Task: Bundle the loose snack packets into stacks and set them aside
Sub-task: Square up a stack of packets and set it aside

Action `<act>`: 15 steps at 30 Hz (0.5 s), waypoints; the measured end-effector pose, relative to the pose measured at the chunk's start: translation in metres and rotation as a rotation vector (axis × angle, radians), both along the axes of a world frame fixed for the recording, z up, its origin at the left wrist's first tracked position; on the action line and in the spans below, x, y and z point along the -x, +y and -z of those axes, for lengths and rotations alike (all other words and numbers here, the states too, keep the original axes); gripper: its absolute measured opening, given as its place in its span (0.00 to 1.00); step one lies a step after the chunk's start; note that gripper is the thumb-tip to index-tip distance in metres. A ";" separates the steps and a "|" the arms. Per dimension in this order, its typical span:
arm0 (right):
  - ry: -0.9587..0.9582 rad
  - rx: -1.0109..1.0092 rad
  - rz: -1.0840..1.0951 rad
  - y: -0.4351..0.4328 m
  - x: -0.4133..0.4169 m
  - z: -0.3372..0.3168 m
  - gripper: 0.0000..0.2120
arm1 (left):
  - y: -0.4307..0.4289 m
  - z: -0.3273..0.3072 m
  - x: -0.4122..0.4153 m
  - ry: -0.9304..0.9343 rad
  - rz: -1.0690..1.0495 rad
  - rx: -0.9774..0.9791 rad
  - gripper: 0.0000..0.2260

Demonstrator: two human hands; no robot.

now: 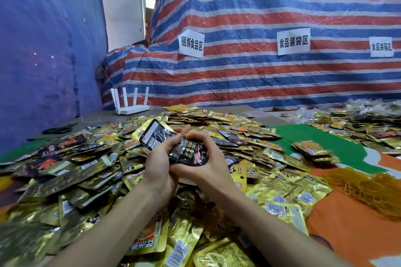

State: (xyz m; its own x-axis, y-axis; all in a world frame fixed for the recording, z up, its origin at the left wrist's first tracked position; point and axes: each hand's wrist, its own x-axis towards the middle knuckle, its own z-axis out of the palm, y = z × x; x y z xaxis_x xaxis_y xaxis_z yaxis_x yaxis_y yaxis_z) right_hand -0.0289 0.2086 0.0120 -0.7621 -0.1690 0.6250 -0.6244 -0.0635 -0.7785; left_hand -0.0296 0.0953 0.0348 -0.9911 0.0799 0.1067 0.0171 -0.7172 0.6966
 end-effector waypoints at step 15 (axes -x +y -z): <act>0.136 -0.552 0.244 0.021 -0.009 -0.022 0.40 | -0.010 0.003 0.002 0.037 0.108 0.200 0.13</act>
State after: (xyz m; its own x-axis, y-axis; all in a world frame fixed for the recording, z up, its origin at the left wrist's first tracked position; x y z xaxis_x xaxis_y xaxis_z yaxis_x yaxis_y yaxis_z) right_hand -0.0198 0.2297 0.0339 -0.7390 -0.3261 0.5895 -0.6662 0.4836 -0.5677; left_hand -0.0312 0.0856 0.0314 -0.9713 0.2086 0.1145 -0.0239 -0.5642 0.8253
